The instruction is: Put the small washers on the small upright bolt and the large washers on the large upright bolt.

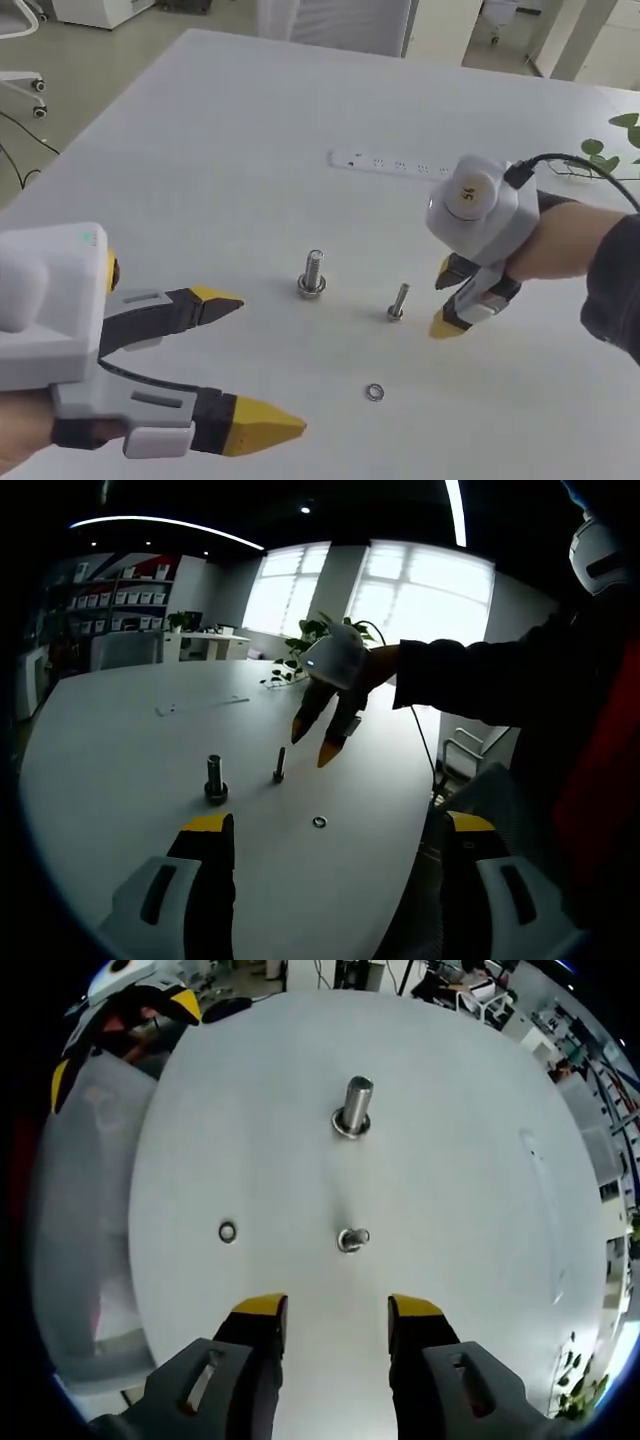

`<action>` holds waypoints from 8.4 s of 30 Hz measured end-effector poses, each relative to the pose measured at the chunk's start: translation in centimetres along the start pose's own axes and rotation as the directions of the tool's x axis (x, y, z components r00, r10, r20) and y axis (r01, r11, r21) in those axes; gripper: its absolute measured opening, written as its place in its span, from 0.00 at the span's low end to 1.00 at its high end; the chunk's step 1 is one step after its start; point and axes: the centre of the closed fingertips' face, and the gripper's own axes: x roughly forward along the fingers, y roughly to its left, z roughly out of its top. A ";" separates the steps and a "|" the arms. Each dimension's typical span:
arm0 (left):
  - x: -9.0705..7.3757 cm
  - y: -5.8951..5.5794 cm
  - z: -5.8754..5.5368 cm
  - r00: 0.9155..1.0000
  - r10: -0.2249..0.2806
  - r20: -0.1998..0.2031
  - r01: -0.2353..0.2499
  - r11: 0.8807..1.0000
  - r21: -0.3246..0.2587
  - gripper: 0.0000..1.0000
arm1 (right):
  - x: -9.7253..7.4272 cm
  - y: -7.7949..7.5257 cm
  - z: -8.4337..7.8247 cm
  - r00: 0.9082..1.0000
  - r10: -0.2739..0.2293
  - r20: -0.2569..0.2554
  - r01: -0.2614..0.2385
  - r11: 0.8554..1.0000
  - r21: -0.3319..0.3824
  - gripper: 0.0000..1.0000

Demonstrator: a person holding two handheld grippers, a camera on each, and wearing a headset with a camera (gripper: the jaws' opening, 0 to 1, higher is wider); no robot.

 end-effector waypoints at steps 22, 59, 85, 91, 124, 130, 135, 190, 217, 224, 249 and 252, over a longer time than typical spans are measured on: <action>0.0 -0.8 0.4 1.000 -0.017 0.007 0.017 1.000 0.021 0.85 | -1.0 3.3 -1.3 1.000 -0.001 0.004 0.001 1.000 0.015 0.42; -0.7 -1.3 1.0 1.000 -0.010 0.019 0.009 0.999 0.041 0.85 | 2.1 8.1 2.7 0.996 0.082 0.035 -0.080 0.995 -0.056 0.34; -0.8 -1.1 0.8 1.000 -0.008 0.020 0.007 0.999 0.032 0.85 | 5.1 9.4 3.4 0.993 0.118 0.014 -0.117 0.988 -0.099 0.21; -0.8 -1.1 0.7 1.000 -0.010 0.017 0.009 1.000 0.030 0.84 | 5.1 9.2 3.6 0.994 0.111 0.013 -0.109 0.988 -0.109 0.19; -0.6 -1.0 0.8 1.000 -0.012 0.020 0.011 1.000 0.026 0.84 | 5.2 9.1 3.7 0.996 0.086 0.011 -0.083 0.982 -0.167 0.14; -0.6 -1.0 0.8 1.000 -0.010 0.022 0.009 1.000 0.023 0.84 | 5.1 9.1 3.6 0.996 0.088 0.011 -0.085 0.982 -0.168 0.14; -0.6 -1.0 0.8 1.000 -0.011 0.022 0.010 1.000 0.022 0.84 | 5.1 9.1 3.5 0.996 0.091 0.007 -0.089 0.982 -0.165 0.14; -0.3 -1.2 0.8 0.999 -0.027 0.018 0.027 0.999 0.028 0.84 | -2.7 1.2 1.2 0.998 -0.051 -0.021 0.049 0.994 -0.102 0.14; -0.5 -0.4 0.4 1.000 0.000 0.018 0.000 1.000 0.006 0.84 | -2.9 -1.7 5.0 0.997 -0.075 -0.008 0.073 0.982 -0.172 0.14; -0.5 0.1 0.3 1.000 0.006 0.016 -0.006 1.000 -0.001 0.84 | -2.0 -2.0 5.0 0.998 -0.061 -0.017 0.057 0.983 -0.176 0.14; -0.3 0.4 -0.1 1.000 0.011 0.004 -0.011 1.000 -0.016 0.84 | 0.1 -1.9 4.4 0.999 -0.021 -0.040 0.014 0.984 -0.177 0.14; -0.2 0.4 -0.2 1.000 0.011 0.002 -0.011 1.000 -0.017 0.84 | 0.2 -1.8 4.4 0.999 -0.018 -0.041 0.011 0.984 -0.176 0.14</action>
